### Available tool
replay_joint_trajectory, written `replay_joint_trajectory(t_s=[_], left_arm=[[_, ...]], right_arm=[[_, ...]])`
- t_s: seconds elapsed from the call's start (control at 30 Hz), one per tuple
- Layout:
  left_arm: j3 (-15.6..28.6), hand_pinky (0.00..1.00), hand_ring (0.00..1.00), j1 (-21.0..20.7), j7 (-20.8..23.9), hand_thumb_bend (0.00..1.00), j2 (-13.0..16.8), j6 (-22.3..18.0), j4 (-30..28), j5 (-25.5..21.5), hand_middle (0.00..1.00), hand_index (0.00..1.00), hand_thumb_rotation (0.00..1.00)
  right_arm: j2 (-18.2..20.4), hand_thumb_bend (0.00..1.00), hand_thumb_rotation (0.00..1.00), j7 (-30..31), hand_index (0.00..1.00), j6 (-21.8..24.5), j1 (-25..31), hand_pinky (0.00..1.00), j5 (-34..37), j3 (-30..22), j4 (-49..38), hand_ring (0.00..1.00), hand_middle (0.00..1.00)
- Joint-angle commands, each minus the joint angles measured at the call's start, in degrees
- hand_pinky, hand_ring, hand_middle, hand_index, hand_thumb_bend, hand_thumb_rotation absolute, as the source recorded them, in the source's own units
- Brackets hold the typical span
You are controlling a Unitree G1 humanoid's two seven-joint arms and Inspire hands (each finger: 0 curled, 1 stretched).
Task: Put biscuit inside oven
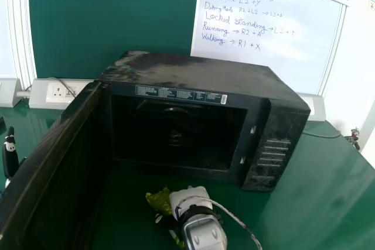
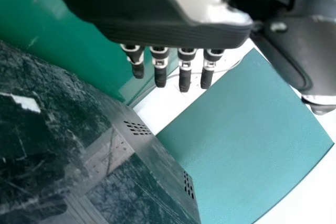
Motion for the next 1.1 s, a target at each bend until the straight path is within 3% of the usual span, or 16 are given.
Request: replay_joint_trajectory(t_s=[0.0,0.17,0.3,0.4,0.53,1.07], left_arm=[[-0.4,0.66,0.73,-0.16,0.27,0.62,-0.31,-0.3,-0.46,-0.45,0.77,0.78,0.02],[-0.41,0.66,0.72,-0.03,0.78,0.62,-0.22,-0.36,-0.76,-0.35,0.75,0.76,0.02],[-0.34,0.66,0.73,-0.01,-0.34,0.61,0.06,-0.5,-0.14,-0.33,0.77,0.77,0.02],[-0.34,0.66,0.73,-0.09,-0.17,0.61,0.13,-0.39,-0.15,-0.38,0.77,0.77,0.02],[-0.38,0.66,0.73,-0.17,0.03,0.61,0.09,-0.41,-0.12,-0.27,0.77,0.77,0.02],[-0.31,0.66,0.73,-0.17,-0.29,0.61,0.14,-0.51,0.27,-0.24,0.76,0.78,0.02]], right_arm=[[-0.92,0.59,0.21,1.99,0.72,-1.03,2.61,0.16,0.42,0.52,2.61,0.23,0.36],[-0.79,0.6,0.16,2.23,0.7,-1.25,2.69,0.15,1.2,-0.24,1.64,0.22,0.35],[-0.32,0.6,0.12,3.34,0.7,-0.98,2.14,0.24,1.5,-1.42,0.73,0.32,0.42],[-0.2,0.63,0.09,3.39,0.71,-0.66,1.28,0.16,1.8,-3.05,-0.13,0.23,0.35],[-0.57,0.64,0.05,3.4,0.71,-0.9,0.19,0.12,2.55,-5.06,-1.52,0.19,0.32],[-0.93,0.64,0.03,2.39,0.69,-1.18,-1.81,0.07,5.53,-9.3,-4.35,0.15,0.27]])
